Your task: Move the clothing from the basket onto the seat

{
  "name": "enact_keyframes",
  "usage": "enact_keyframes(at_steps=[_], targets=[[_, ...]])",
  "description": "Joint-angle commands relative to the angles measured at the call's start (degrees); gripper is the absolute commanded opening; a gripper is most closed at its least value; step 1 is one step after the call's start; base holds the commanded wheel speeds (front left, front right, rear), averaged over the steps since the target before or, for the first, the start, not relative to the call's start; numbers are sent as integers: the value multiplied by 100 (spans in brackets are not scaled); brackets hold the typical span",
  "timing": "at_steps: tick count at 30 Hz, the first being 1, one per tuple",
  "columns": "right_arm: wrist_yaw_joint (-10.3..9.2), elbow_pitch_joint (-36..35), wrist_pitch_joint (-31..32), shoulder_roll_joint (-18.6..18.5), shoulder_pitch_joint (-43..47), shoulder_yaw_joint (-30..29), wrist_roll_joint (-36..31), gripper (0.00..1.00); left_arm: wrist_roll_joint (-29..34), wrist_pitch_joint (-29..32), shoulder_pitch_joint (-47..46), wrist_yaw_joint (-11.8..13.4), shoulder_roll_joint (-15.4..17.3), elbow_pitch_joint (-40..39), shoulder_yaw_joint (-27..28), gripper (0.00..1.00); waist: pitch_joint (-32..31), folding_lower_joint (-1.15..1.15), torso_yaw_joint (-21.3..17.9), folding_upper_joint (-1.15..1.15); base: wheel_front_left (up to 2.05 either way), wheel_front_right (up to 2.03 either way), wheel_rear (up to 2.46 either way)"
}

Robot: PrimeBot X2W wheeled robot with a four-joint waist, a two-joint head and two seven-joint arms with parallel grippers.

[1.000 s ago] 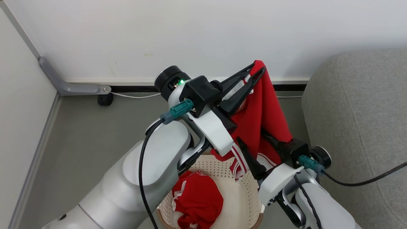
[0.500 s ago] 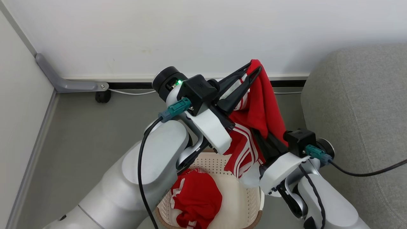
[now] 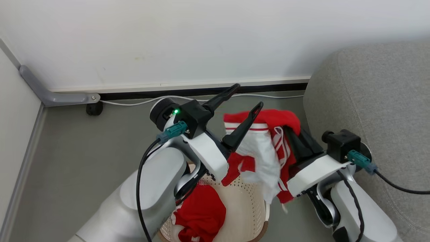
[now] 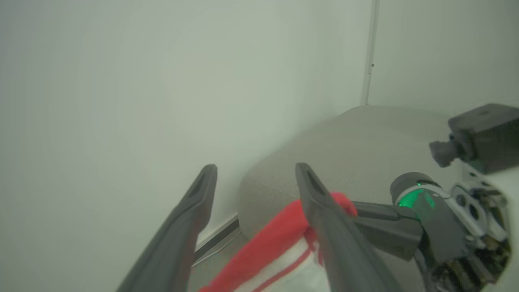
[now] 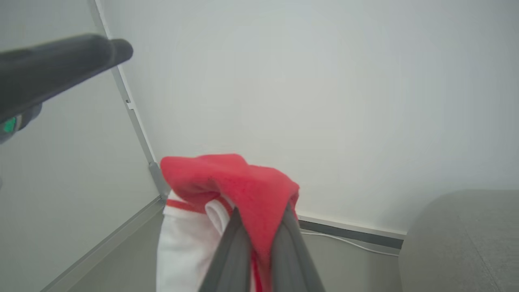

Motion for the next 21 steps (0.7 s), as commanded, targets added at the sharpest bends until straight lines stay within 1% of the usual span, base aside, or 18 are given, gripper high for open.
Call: enact_keyframes(at_steps=[1,12,21], targets=[[22,-241,-35,4,-2,-17,-67,0,-56,-33,-43,-4,127,-78,133,100,-10,0,-41,0,0,0,0],[22,-731,-35,-160,83,-656,-180,0,-256,-33,395,-4,355,16,-33,100,11,0,-452,0,0,0,0],[22,-993,-35,-217,78,-986,-220,0,-273,-33,769,-4,366,-106,48,100,-62,0,-1044,0,0,0,0]])
